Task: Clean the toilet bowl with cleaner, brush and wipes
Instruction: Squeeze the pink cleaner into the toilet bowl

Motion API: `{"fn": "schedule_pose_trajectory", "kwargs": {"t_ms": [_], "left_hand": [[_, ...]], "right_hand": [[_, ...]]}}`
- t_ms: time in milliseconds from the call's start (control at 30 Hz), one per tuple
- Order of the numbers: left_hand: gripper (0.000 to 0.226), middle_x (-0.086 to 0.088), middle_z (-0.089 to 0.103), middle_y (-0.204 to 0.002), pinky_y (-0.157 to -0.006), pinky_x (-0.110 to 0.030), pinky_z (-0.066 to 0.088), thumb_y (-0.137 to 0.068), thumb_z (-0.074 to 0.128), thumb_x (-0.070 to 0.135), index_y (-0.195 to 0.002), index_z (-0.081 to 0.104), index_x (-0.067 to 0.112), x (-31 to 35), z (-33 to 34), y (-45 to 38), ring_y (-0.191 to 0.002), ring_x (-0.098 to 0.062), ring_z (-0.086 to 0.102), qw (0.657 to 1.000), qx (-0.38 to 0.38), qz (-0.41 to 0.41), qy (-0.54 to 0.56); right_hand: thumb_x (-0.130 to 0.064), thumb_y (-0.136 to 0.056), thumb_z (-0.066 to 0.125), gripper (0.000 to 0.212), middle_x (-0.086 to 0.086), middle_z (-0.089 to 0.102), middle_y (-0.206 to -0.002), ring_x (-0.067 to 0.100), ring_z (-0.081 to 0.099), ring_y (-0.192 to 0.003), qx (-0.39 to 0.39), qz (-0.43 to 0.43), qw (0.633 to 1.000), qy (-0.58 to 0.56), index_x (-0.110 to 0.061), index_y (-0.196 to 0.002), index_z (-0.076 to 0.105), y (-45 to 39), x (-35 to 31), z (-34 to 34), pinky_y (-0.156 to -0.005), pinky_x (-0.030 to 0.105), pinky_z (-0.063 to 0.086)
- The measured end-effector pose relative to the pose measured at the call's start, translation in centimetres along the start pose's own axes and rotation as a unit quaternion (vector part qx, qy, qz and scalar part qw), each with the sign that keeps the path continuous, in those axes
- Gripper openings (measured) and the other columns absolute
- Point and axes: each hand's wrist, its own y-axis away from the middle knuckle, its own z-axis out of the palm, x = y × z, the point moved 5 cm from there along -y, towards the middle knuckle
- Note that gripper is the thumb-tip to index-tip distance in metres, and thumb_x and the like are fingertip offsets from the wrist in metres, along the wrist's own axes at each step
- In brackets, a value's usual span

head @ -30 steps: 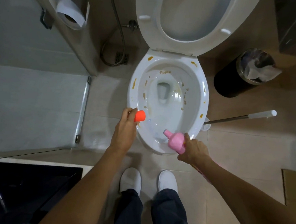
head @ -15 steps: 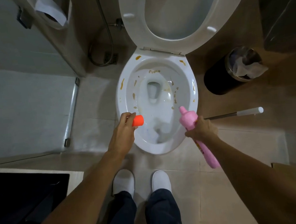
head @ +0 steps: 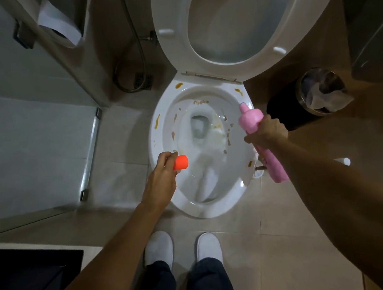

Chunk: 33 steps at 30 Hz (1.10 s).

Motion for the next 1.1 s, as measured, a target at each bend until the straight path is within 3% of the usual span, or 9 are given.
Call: {"fn": "schedule_pose_trajectory", "kwargs": {"t_ms": [200, 333, 500, 700, 967, 1100], "left_hand": [[0.044, -0.009, 0.049, -0.128, -0.078, -0.048, 0.053, -0.087, 0.064, 0.003, -0.130, 0.053, 0.006, 0.1, -0.4, -2.1, -0.094, -0.037, 0.061, 1.000, 0.006, -0.002, -0.002], [0.045, -0.008, 0.049, -0.128, -0.076, -0.044, 0.053, -0.087, 0.063, 0.000, -0.130, 0.053, 0.007, 0.0, -0.8, -2.9, -0.094, -0.035, 0.061, 1.000, 0.015, -0.001, -0.001], [0.044, -0.009, 0.050, -0.127, -0.077, -0.044, 0.052, -0.086, 0.062, -0.001, -0.129, 0.054, 0.005, -0.2, -1.1, -3.0, -0.092, -0.035, 0.062, 1.000, 0.019, 0.002, 0.009], [0.043, -0.011, 0.051, -0.127, -0.078, -0.045, 0.051, -0.087, 0.063, -0.001, -0.128, 0.054, 0.004, -0.4, -1.1, -2.4, -0.096, -0.037, 0.061, 1.000, 0.019, 0.002, 0.005], [0.043, -0.013, 0.051, -0.125, -0.077, -0.046, 0.053, -0.085, 0.064, -0.002, -0.127, 0.055, 0.002, 0.5, -2.1, -1.7, -0.093, -0.039, 0.061, 1.000, 0.016, 0.015, -0.003], [0.043, -0.010, 0.047, -0.130, -0.083, -0.045, 0.051, -0.089, 0.060, 0.000, -0.131, 0.051, 0.005, 1.2, -2.8, -1.5, -0.099, -0.036, 0.059, 1.000, 0.011, 0.009, 0.001]], "right_hand": [[-0.041, -0.070, 0.081, 0.075, 0.011, 0.059, -0.109, 0.028, 0.060, -0.095, 0.001, -0.024, 1.000, 0.007, -0.006, -0.126, 0.046, -2.2, -3.6, -1.9, -0.072, 0.032, 0.048], [-0.045, -0.065, 0.083, 0.078, 0.007, 0.055, -0.098, 0.027, 0.060, -0.094, 0.018, -0.044, 0.999, 0.004, -0.008, -0.124, 0.047, -2.6, -5.6, -2.1, -0.073, 0.033, 0.049], [-0.045, -0.065, 0.083, 0.076, 0.009, 0.060, -0.104, 0.028, 0.062, -0.095, 0.007, -0.045, 0.999, -0.005, -0.008, -0.122, 0.048, -2.6, -6.4, -1.7, -0.077, 0.035, 0.053], [-0.042, -0.070, 0.082, 0.072, 0.007, 0.052, -0.094, 0.024, 0.056, -0.086, -0.005, -0.016, 1.000, 0.017, -0.005, -0.122, 0.049, -1.8, -4.3, -1.6, -0.071, 0.032, 0.048], [-0.046, -0.058, 0.084, 0.072, 0.006, 0.062, -0.093, 0.026, 0.065, -0.084, -0.017, 0.021, 1.000, -0.005, -0.011, -0.114, 0.055, 1.6, 0.8, 1.5, -0.077, 0.040, 0.058], [-0.047, -0.059, 0.084, 0.080, 0.009, 0.062, -0.102, 0.030, 0.064, -0.094, -0.037, 0.027, 0.999, 0.009, -0.009, -0.119, 0.048, 4.7, 2.8, 3.4, -0.082, 0.042, 0.056]]}}
